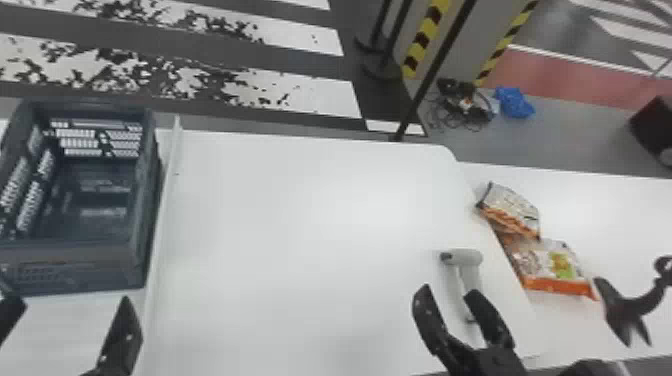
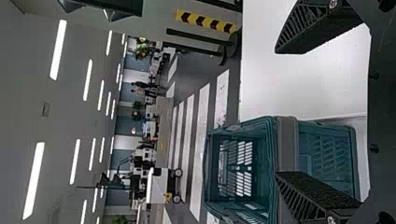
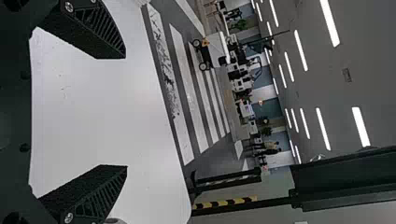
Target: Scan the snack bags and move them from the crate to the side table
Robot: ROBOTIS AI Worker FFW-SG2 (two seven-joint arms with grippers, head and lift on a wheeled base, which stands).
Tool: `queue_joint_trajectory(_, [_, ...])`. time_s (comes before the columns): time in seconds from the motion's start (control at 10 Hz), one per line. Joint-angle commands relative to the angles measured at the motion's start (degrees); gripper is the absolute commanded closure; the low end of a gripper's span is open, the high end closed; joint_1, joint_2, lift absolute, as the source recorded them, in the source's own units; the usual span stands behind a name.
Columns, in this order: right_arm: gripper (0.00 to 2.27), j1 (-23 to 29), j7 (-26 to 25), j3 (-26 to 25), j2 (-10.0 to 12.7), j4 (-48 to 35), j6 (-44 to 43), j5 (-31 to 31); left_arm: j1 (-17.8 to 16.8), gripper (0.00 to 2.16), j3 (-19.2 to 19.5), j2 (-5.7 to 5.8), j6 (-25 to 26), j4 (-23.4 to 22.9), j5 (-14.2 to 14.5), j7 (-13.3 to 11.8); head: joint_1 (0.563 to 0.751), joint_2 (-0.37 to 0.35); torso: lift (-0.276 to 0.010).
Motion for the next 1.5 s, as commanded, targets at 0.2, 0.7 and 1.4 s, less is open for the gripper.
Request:
queue_joint_trajectory(0.2, [0.09, 0.1, -0.1, 0.1, -0.1, 0.4, -1.1, 0.0, 0.0, 0.06, 0.1, -0.01, -0.3, 0.0, 0.0, 0.1, 0.695, -0.306, -0.087])
queue_joint_trajectory(0.7, [0.09, 0.3, 0.0, 0.5, -0.5, 0.7, -2.8, 0.0, 0.0, 0.06, 0.1, -0.36, -2.3, 0.8, 0.0, 0.5, 0.695, -0.299, -0.087])
queue_joint_trajectory(1.4, [0.09, 0.3, 0.2, 0.7, -0.5, 0.7, -3.9, 0.0, 0.0, 0.06, -0.1, -0.36, -2.3, 0.3, -0.3, 0.5, 0.695, -0.303, -0.087])
